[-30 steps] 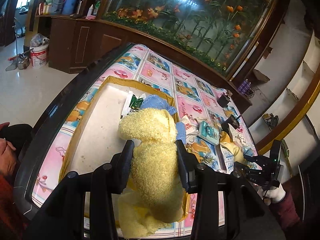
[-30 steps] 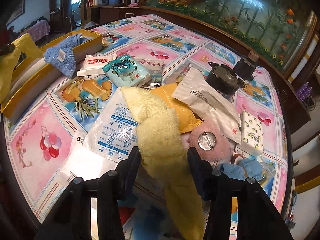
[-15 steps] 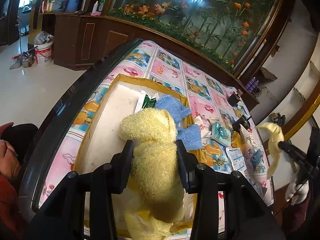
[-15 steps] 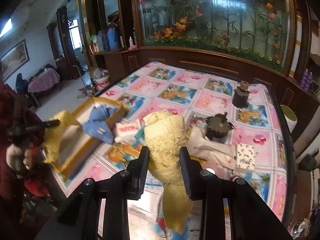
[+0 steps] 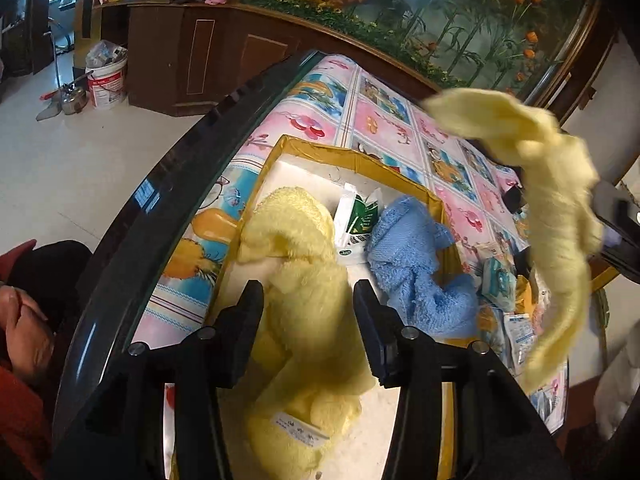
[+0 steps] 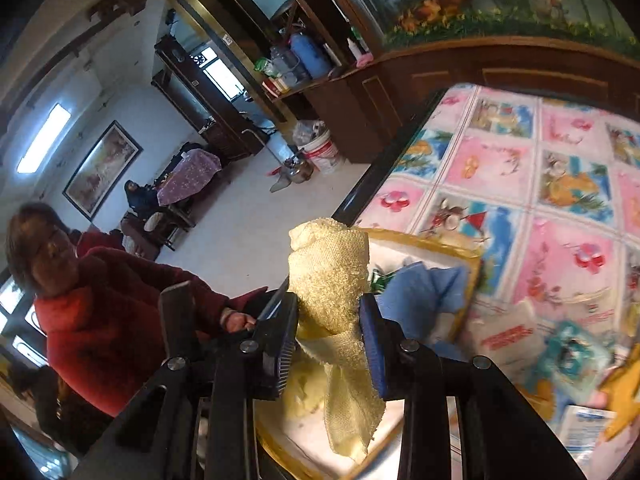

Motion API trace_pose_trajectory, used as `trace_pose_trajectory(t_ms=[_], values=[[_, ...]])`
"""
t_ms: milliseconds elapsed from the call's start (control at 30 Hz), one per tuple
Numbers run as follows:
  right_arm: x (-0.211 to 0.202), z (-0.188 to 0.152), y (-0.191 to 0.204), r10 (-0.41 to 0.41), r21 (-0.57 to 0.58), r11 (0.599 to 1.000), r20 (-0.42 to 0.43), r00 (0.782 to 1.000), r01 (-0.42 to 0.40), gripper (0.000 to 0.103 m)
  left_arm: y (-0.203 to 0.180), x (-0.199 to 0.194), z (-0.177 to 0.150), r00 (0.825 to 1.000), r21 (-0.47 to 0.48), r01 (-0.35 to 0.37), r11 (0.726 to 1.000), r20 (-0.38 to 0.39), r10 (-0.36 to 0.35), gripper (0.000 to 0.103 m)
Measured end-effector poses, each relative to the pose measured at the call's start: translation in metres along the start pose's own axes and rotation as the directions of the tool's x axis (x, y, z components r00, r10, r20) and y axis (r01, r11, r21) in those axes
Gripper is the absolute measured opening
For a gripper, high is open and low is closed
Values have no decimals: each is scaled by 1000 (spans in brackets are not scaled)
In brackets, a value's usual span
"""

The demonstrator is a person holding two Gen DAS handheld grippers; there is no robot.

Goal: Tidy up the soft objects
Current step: 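Carry both yellow towels into the white foam box and release them, then grasp the teal cartoon wet-wipe packet with the left tool while the right grasps a white-blue packet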

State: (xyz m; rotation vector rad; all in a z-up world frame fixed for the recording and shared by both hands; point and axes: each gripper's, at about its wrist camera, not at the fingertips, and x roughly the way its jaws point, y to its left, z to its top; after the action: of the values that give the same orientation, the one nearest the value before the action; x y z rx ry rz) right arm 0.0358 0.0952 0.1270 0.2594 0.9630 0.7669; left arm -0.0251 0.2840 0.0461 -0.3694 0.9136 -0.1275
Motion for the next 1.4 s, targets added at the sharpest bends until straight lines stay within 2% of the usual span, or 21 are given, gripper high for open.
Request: trace_pose_trajectory(t_ms=[67,133,233,300,367,467,567,633,700,767,867,933,1033,1133,1267,1333,1400], values=[[41,8,-4,8,52,999,-47,999,-5,32,2,-15,-6,999,-3,28,1000,29,-28,51],[77,12,-8,-34,68,997,-78,996,39,32,6,-30,-11,997,-11,53,999,59,-52,60],[117,13,-13,-98,66,992,-123,988,107,32,14,-48,-20,993,-18,83,996,87,-81,61],[133,8,-24,-130,77,987,-162,978,144,33,18,-54,-22,992,-27,91,995,95,-88,61],[141,2,-31,-109,106,986,-188,976,131,36,21,-58,-22,990,-34,96,995,103,-92,61],[141,3,-30,-117,96,986,-180,977,136,39,22,-60,-19,989,-39,90,995,119,-85,63],[112,5,-20,-128,36,991,-111,986,132,39,21,-59,-18,989,-48,91,995,122,-85,65],[85,3,-15,-141,-5,990,-61,988,141,45,18,-60,-20,989,-48,88,995,127,-81,65],[49,-1,-14,-165,-39,986,1,986,165,57,16,-62,-23,987,-51,89,995,139,-81,66],[11,-12,-19,-196,-60,978,68,978,200,60,11,-64,-26,985,-54,97,994,149,-88,68],[-48,-32,-41,-273,-61,957,146,951,284,65,1,-66,-29,981,-50,120,991,159,-111,68],[-87,-49,-61,-328,-29,941,181,927,338,66,-13,-65,-30,980,-26,132,991,155,-127,68],[-140,-78,-102,-427,53,903,207,880,426,67,-43,-60,-32,980,19,147,989,134,-148,72],[-182,-109,-145,-490,157,871,208,847,465,67,-79,-49,-34,980,75,172,982,91,-178,72],[-223,-152,-193,-532,273,836,189,825,476,67,-133,-32,-40,976,166,213,963,8,-217,72],[-235,-170,-206,-533,303,830,184,826,468,67,-160,-22,-44,973,201,232,952,-37,-229,72],[-237,-183,-214,-519,317,834,175,837,451,67,-181,-12,-49,970,222,241,945,-72,-231,72]])
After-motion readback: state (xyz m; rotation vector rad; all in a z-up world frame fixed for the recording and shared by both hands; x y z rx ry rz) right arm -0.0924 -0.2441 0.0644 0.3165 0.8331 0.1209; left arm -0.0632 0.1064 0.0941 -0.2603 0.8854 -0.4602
